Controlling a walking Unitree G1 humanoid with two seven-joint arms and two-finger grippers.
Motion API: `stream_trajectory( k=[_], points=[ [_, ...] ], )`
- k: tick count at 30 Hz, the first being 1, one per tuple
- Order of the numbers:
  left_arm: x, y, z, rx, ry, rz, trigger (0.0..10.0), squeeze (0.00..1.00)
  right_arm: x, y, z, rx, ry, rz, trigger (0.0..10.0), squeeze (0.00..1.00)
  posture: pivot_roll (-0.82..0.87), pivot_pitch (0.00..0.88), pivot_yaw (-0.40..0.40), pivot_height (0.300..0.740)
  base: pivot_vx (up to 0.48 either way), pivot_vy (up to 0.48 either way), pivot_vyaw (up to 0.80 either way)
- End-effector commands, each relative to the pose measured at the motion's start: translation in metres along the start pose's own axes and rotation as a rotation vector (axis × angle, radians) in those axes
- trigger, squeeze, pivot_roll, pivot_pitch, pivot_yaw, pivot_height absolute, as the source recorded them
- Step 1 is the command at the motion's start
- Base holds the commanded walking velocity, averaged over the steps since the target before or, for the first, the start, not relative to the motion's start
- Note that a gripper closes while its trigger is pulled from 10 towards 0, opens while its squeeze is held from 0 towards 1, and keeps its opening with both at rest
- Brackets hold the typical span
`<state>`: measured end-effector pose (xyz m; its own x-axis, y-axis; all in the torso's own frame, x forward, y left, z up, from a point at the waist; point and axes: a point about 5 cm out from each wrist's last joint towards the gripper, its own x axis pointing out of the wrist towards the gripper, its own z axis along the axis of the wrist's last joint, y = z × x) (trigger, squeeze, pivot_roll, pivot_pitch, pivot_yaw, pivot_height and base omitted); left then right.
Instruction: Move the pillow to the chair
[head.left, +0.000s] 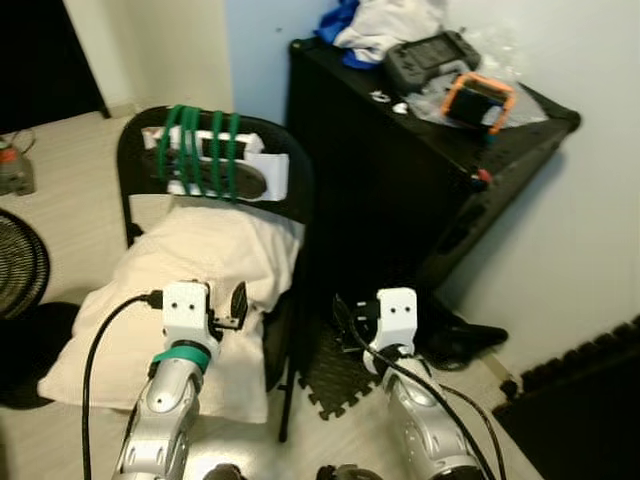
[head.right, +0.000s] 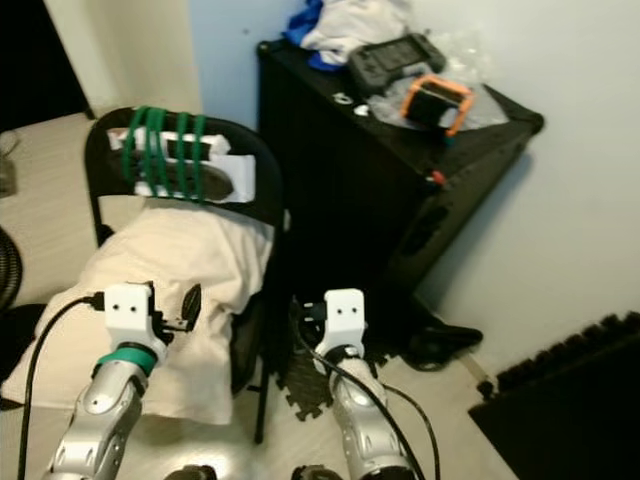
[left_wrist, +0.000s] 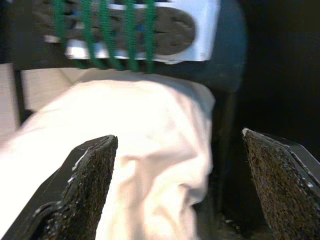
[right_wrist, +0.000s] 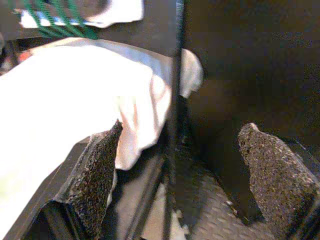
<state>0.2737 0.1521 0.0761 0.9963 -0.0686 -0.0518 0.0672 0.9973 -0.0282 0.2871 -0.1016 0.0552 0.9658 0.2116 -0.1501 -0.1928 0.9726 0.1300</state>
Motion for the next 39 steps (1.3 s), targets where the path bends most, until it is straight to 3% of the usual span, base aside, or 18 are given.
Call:
stream_trajectory(
  k=[1, 12, 19, 39],
  points=[
    [-0.005, 0.0, -0.008, 0.022, 0.03, 0.002, 10.0, 0.0, -0.003, -0.003, -0.004, 0.034, 0.007, -0.013, 10.0, 0.0, 0.06, 0.031, -0.001, 0.74, 0.0, 0.0, 0.8],
    [-0.005, 0.004, -0.01, 0.047, 0.032, 0.033, 10.0, 0.0, -0.003, -0.007, -0.004, 0.009, 0.001, -0.026, 10.0, 0.0, 0.05, 0.022, -0.003, 0.74, 0.0, 0.0, 0.8],
    [-0.007, 0.009, -0.02, 0.088, 0.089, 0.056, 10.0, 0.0, -0.002, -0.01, -0.007, 0.015, 0.017, -0.047, 10.0, 0.0, 0.05, 0.022, -0.008, 0.74, 0.0, 0.0, 0.8],
    [-0.006, 0.011, -0.026, 0.085, 0.126, 0.08, 10.0, 0.0, -0.001, -0.004, -0.015, 0.02, 0.048, -0.035, 10.0, 0.0, 0.06, 0.061, -0.006, 0.74, 0.0, 0.0, 0.8]
  ],
)
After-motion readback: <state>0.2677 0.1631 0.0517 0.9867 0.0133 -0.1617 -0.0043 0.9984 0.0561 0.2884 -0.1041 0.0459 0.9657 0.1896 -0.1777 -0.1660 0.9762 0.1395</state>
